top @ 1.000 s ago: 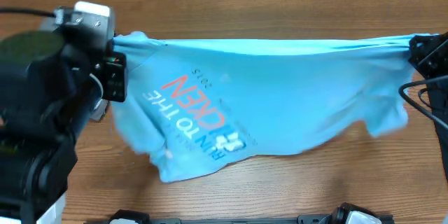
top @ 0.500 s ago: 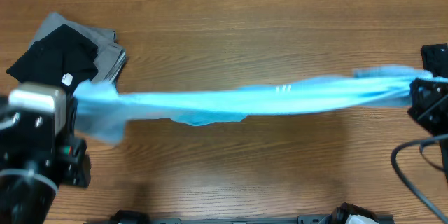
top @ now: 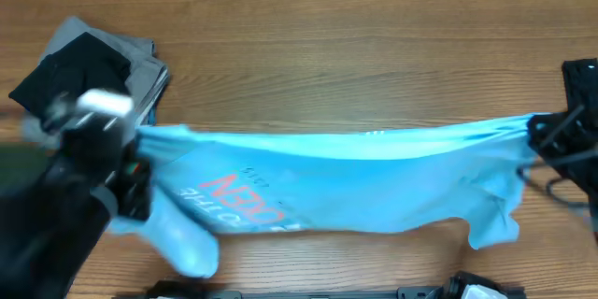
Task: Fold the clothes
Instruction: 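Lift the shirt with both grippers and stretch it across the table, then lower the shirt onto the table center with both grippers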
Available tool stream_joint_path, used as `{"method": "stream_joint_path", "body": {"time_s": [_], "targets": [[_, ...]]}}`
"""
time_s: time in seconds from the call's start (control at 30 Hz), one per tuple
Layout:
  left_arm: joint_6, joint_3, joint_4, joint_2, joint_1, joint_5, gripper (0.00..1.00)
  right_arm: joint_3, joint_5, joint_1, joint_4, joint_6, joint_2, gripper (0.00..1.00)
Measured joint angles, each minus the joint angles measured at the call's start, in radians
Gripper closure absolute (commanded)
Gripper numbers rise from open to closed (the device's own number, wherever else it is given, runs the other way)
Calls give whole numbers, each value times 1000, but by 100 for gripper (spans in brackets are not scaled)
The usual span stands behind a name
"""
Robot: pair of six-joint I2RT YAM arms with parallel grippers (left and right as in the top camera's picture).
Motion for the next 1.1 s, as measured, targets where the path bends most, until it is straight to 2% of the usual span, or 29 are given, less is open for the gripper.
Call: {"method": "stream_joint_path", "body": {"time_s": [0.2,0.5,0.6,0.67,0.7,0.9,0.97,1.03,1.1], "targets": [[0,-141,84,192,0,72,96,-141,11,0,82,-2,167,96],[1,-235,177,406,-4,184,96,-262,16,0,216,-2,378,96],[1,-265,181,484,-12,199,96,-314,15,0,251,-5,449,90],[1,-278,182,522,-23,204,96,-338,16,0,272,-19,480,92],[1,-282,186,535,-29,207,96,-342,16,0,281,-27,488,96],[1,-285,213,533,-51,214,96,-343,16,0,290,-39,487,96],[1,-285,214,531,-53,214,96,-343,16,0,289,-39,487,90],[1,-285,214,531,-53,214,96,-343,16,0,291,-46,487,96],[1,-285,213,531,-53,214,96,-343,16,0,291,-49,487,96]]}}
